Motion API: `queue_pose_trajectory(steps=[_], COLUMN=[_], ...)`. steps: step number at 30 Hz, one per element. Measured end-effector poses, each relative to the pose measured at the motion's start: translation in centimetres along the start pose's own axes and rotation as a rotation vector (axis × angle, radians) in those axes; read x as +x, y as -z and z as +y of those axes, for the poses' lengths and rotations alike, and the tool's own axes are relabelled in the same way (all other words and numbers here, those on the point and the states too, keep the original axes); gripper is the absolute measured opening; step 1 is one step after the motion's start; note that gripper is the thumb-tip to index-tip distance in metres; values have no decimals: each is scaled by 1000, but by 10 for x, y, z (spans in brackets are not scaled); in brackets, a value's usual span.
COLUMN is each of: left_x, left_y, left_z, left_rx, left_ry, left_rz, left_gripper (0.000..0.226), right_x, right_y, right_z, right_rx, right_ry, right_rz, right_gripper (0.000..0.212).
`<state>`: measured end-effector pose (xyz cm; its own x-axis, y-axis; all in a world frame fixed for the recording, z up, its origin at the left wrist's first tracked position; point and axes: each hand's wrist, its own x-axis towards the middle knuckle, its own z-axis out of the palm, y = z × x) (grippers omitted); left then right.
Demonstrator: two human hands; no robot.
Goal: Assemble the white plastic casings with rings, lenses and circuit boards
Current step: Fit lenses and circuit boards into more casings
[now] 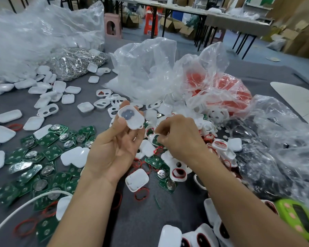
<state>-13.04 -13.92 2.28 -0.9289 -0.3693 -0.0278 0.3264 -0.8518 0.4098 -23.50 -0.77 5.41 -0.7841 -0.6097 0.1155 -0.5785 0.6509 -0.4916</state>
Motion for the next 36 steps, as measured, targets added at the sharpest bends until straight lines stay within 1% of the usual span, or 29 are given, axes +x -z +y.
queue_pose_trajectory(steps=[2,4,7,8,9,10,11,12,13,14,15,16,17,18,19,21,23,24,25,27,29,30,33,36], left_x=[-1,-2,-1,-1,-1,0,-1,-1,-1,-1,-1,-1,-1,-1,-1,-1,-2,-2,-2,-3,-3,-3,-4,-5], left_y=[0,0,1,0,0,0,-1,-1,-2,-2,-2,-2,-2,-3,-4,-3,-4,-4,-5,-7,-7,-7,-8,-9], left_z=[-1,0,2,2,2,2,2,2,1,0,0,-1,-1,-2,-2,-1,-1,-2,-2,-3,-4,-4,-6,-6], left_rx=[1,3,0,-1,1,7,7,2,-2,3,17,31,38,42,50,68,74,73,79,106,119,118,134,144], left_ry=[1,-4,-13,-12,-9,-9,-9,-9,-3,1,0,1,6,14,19,19,18,20,20,20,20,21,18,18], left_rz=[-4,10,18,18,12,1,-15,-35,-58,-67,-67,-64,-63,-64,-62,-60,-48,-41,-33,-20,-8,0,21,5], left_gripper=[27,25,29,29,29,28,27,32,41,50,56,58,60,61,63,64,58,51,43,34,30,28,30,31], right_x=[-4,-7,-11,-14,-19,-24,-29,-34,-40,-44,-46,-47,-47,-47,-49,-50,-53,-56,-60,-68,-80,-86,-104,-120], right_y=[3,4,6,7,7,7,5,2,-2,-5,-8,-10,-10,-11,-10,-6,-1,3,6,11,12,12,11,16], right_z=[7,11,8,5,1,-1,-3,-6,-8,-9,-10,-10,-8,-6,-5,3,12,19,25,32,29,27,26,30], right_rx=[108,154,40,16,16,2,-49,-132,-216,-271,-288,-282,-222,-130,-25,229,463,531,545,521,532,514,281,85], right_ry=[-31,-43,-17,-9,11,37,65,97,131,161,193,212,221,212,180,54,-57,-90,-105,-99,-85,-68,17,47], right_rz=[47,92,163,165,141,85,-7,-91,-153,-174,-158,-152,-142,-119,-90,-30,-55,-79,-94,-102,-110,-105,-13,65], right_gripper=[17,21,38,39,32,20,9,11,21,27,26,19,9,9,14,17,22,28,33,34,25,24,29,25])
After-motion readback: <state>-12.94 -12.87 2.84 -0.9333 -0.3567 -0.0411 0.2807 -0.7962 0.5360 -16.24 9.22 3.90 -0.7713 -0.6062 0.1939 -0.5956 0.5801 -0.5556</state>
